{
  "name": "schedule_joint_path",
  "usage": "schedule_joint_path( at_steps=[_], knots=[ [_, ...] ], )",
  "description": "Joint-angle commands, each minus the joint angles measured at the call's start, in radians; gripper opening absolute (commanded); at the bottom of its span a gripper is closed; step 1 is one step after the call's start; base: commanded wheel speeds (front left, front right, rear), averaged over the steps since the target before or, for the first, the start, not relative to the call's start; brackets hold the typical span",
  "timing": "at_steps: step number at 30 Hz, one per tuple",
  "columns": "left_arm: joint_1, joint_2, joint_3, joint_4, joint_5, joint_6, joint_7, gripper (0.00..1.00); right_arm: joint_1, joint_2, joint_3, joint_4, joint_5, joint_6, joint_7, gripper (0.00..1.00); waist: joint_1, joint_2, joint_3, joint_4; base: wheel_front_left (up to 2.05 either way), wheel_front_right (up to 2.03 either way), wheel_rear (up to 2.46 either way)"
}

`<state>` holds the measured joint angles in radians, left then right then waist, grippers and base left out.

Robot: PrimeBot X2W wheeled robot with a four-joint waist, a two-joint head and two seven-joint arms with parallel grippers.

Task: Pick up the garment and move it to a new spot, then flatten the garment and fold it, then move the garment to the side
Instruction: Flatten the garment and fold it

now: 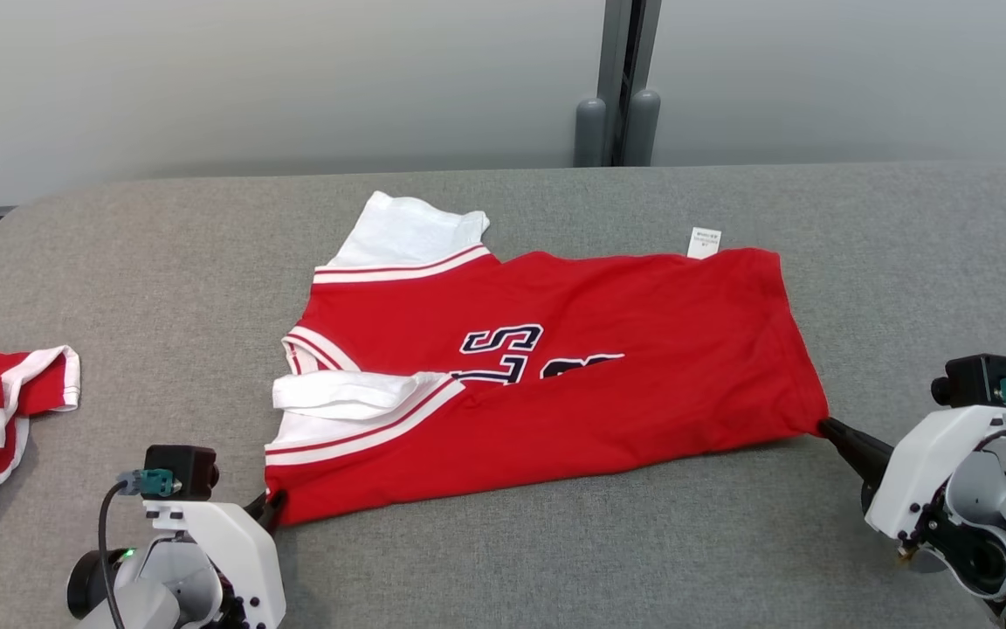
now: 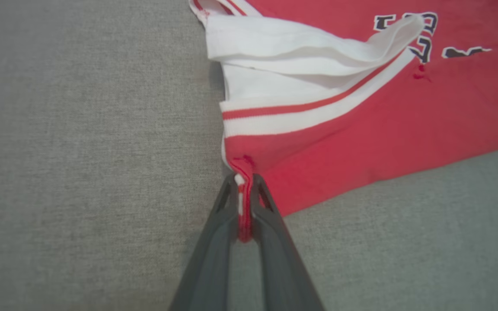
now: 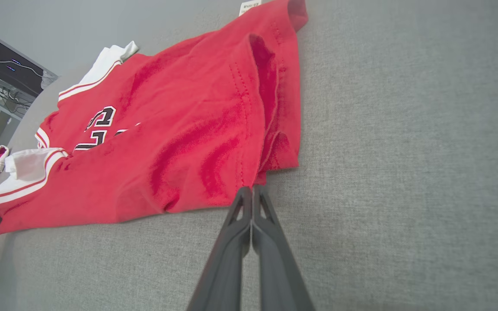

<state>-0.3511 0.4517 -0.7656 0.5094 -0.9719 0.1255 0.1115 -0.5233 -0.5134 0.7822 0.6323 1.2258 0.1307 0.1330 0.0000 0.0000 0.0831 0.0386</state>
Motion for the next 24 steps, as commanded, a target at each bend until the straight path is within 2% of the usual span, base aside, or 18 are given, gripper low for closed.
schedule_joint_path(
  at_steps=[1, 14, 24],
  knots=[
    [0.016, 0.013, 0.004, -0.009, -0.004, 0.009, 0.001, 0.0, 0.02, -0.01, -0.005, -0.009, 0.008, 0.0, 0.004, 0.0, 0.0, 0.0, -0.011, -0.001, 0.0, 0.0, 0.0],
    [0.13, 0.074, -0.013, -0.129, -0.021, 0.058, 0.038, 0.0, 0.213, -0.064, -0.067, -0.124, 0.059, 0.0, -0.007, 0.0, 0.0, 0.0, -0.07, -0.019, 0.0, 0.0, 0.0],
    [0.215, 0.137, -0.011, -0.247, -0.036, 0.114, 0.066, 0.0, 0.409, -0.088, -0.144, -0.237, 0.07, 0.0, -0.015, 0.0, 0.0, 0.0, -0.084, -0.043, 0.0, 0.0, 0.0]
  ],
)
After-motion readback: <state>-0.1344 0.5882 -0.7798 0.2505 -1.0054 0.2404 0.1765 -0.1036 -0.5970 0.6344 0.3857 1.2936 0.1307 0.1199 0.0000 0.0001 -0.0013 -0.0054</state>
